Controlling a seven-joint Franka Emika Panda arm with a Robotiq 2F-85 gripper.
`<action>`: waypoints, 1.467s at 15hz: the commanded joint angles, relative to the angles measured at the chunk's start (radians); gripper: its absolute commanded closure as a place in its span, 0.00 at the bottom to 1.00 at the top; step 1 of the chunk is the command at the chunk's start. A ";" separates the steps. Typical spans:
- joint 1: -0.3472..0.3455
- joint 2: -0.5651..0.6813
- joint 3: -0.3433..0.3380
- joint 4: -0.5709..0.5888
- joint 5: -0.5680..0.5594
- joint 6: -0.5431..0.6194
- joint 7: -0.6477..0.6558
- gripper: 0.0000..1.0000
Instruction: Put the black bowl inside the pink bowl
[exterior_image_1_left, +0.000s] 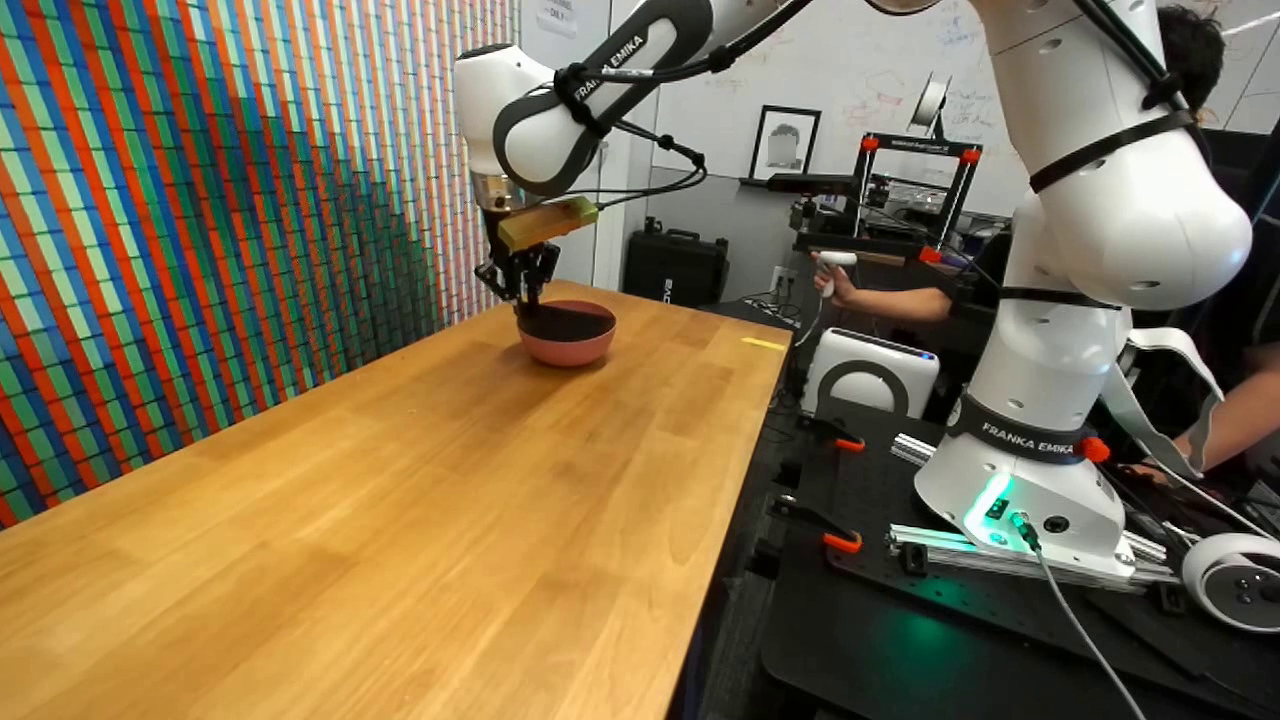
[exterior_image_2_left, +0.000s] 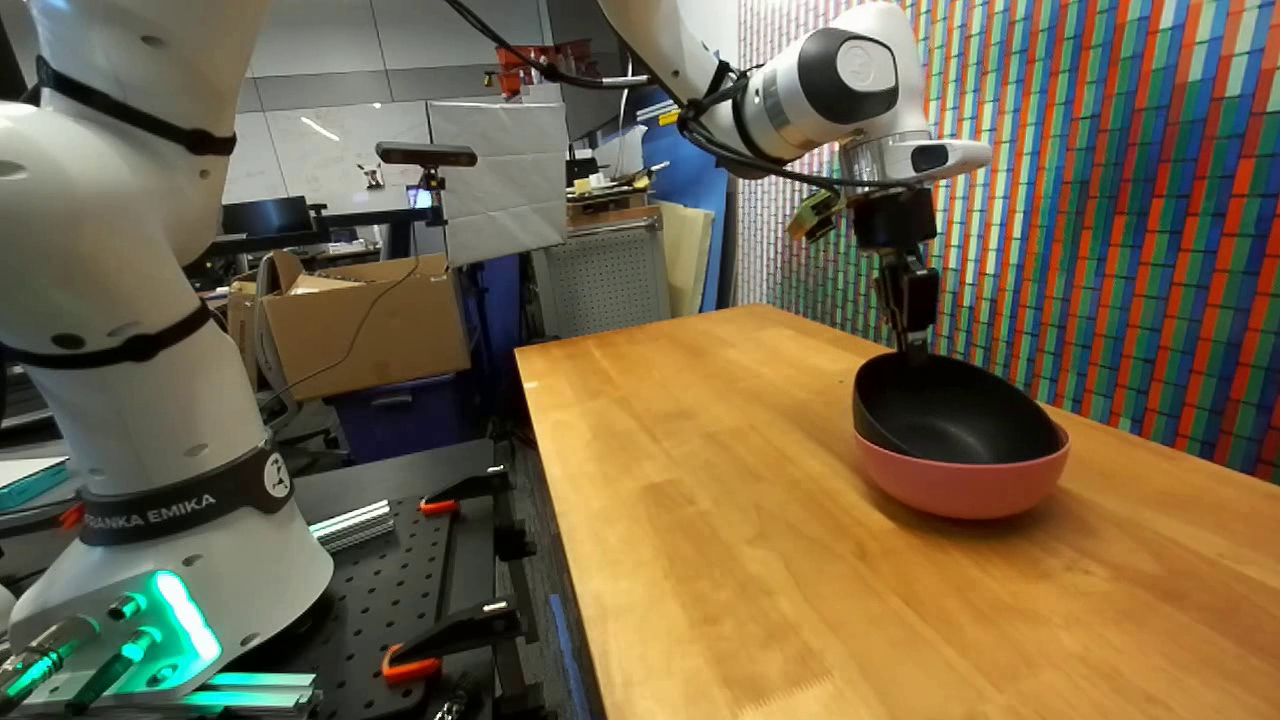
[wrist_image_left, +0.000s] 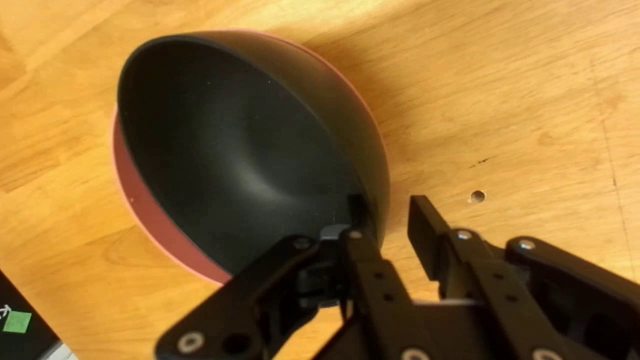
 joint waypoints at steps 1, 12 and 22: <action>0.010 0.014 -0.013 0.053 0.025 -0.024 -0.015 0.40; 0.006 -0.042 0.075 0.195 0.163 -0.219 -0.205 0.00; -0.067 -0.031 0.076 0.421 0.245 -0.491 -0.452 0.00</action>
